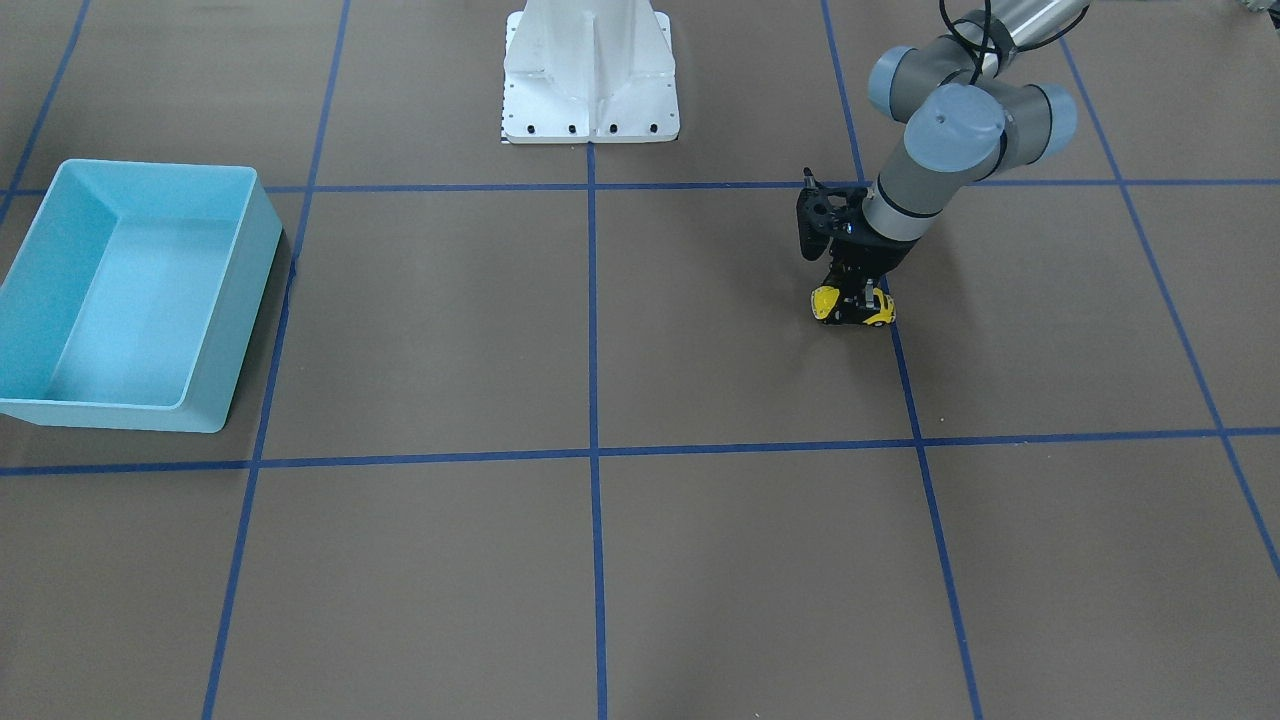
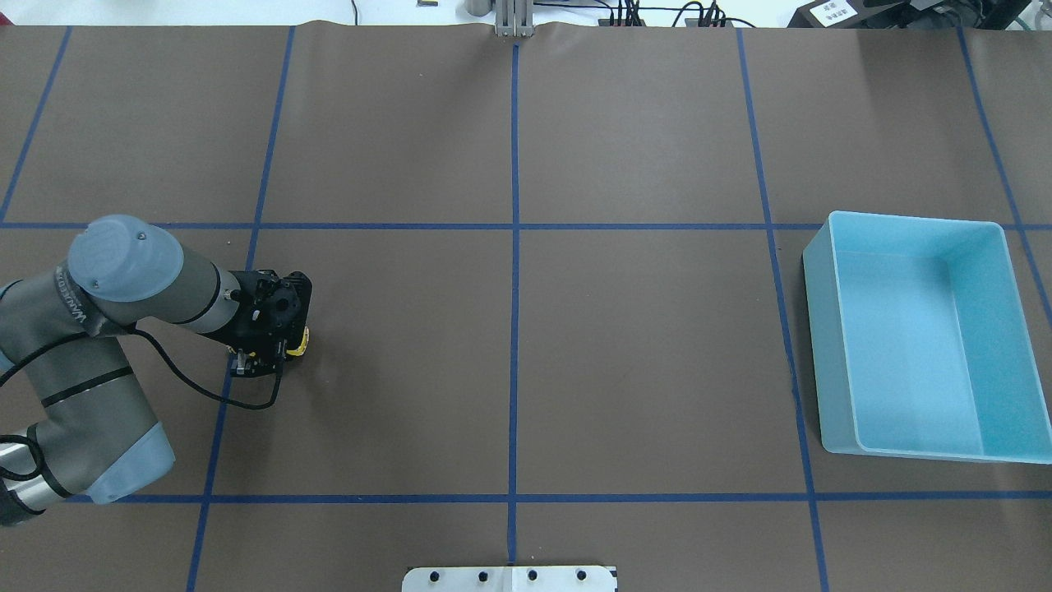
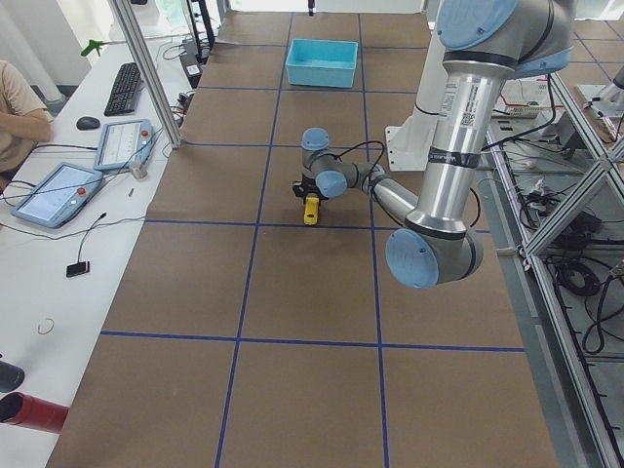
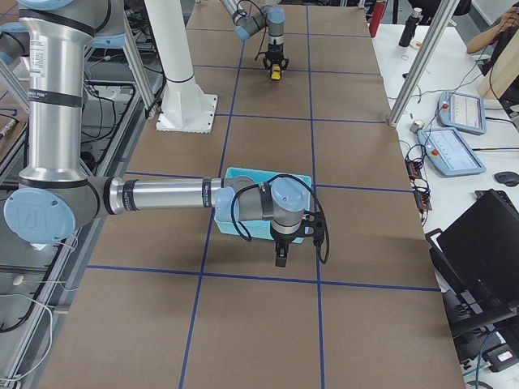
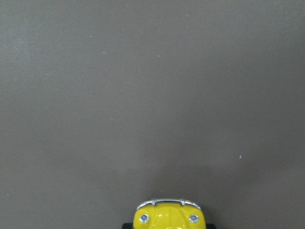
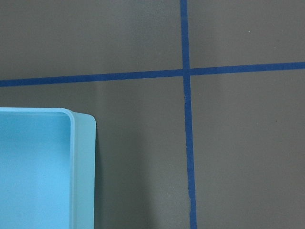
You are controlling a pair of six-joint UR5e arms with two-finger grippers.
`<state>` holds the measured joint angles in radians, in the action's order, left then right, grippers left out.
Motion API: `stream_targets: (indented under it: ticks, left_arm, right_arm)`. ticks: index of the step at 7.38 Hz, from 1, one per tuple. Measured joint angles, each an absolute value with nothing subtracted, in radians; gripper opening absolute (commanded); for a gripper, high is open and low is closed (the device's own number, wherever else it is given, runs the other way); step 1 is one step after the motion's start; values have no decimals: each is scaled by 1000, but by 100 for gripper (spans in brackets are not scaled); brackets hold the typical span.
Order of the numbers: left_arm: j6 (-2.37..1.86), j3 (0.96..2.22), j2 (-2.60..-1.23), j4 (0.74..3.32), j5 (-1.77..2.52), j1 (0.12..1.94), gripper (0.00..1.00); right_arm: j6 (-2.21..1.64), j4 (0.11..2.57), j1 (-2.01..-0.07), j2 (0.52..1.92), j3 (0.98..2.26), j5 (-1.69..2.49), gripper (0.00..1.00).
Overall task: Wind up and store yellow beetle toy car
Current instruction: 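Keep pulling the car back toward the robot with the left gripper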
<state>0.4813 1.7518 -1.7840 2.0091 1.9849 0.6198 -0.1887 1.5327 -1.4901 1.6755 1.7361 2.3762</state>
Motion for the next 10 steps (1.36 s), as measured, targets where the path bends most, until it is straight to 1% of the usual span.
stream_targets:
  ticks: [10]
  left_arm:
    - [500, 1756, -1713, 2105, 2010, 623, 12]
  right_arm:
    - [-189, 1533, -1518, 1685, 1736, 2376, 99]
